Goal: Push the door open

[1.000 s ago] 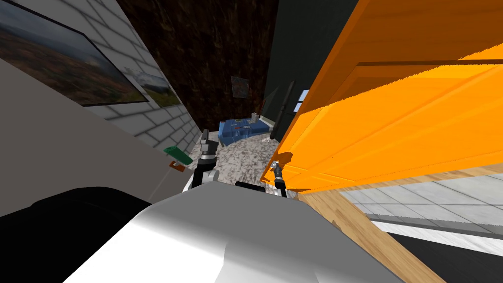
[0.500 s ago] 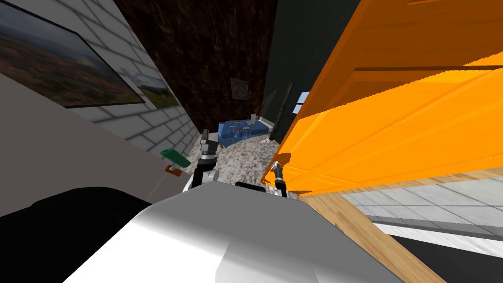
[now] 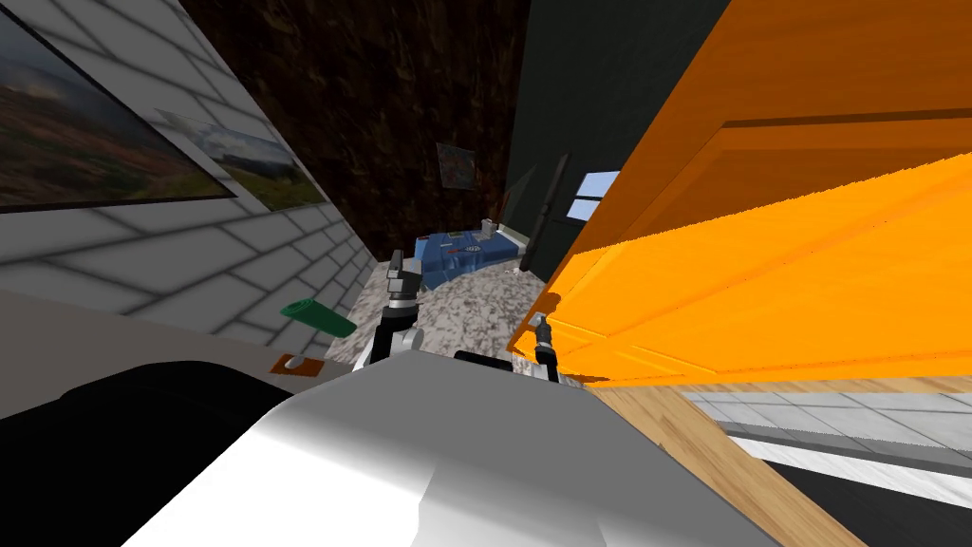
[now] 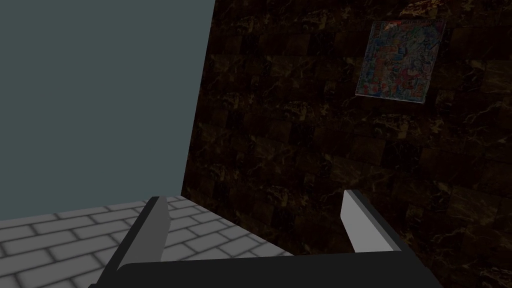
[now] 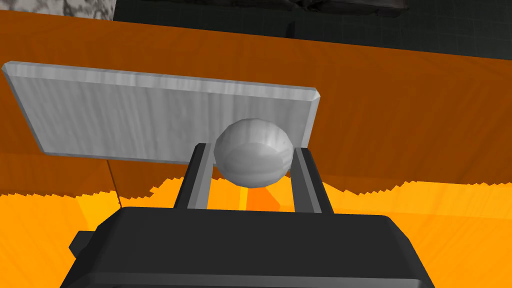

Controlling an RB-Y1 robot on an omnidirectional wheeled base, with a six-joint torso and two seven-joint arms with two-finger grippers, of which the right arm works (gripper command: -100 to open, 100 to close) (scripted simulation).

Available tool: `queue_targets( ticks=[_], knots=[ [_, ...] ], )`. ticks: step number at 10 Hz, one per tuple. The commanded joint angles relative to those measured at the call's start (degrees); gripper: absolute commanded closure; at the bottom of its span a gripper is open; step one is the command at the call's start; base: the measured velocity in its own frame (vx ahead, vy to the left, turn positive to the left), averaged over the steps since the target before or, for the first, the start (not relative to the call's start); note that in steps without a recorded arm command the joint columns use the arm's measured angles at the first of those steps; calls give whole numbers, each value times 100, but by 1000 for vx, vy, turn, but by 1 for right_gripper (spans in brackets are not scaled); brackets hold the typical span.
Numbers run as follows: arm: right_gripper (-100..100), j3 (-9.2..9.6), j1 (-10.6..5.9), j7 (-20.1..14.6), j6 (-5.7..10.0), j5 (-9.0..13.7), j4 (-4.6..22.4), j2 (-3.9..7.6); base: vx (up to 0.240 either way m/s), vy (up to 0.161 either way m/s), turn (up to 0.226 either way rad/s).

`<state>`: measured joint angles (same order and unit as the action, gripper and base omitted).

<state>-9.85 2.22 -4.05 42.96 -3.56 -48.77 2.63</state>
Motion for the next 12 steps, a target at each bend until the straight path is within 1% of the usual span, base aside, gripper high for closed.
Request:
queue_targets(
  ticks=[1, 3, 4, 5, 6, 8, 11, 12],
  knots=[
    [100, -136, -61, 32, -11, 83, 27, -6, 191, 86, -87],
    [100, -263, -97, 73, -44, 164, 43, -64, 195, 74, -80],
    [100, -297, -107, 84, -53, 186, 48, -86, 200, 66, -56],
    [100, -279, -72, 76, -65, 170, 60, -56, 83, 18, -27],
    [100, -380, -79, 102, -63, 221, 49, -6, 180, 12, -39],
    [100, -487, -78, 137, -62, 274, 50, 26, 238, 34, -51],
    [100, -686, -77, 201, -60, 373, 53, 41, 206, 40, -57],
    [100, -787, -76, 234, -59, 424, 54, 30, 211, 60, -79]
  ],
)
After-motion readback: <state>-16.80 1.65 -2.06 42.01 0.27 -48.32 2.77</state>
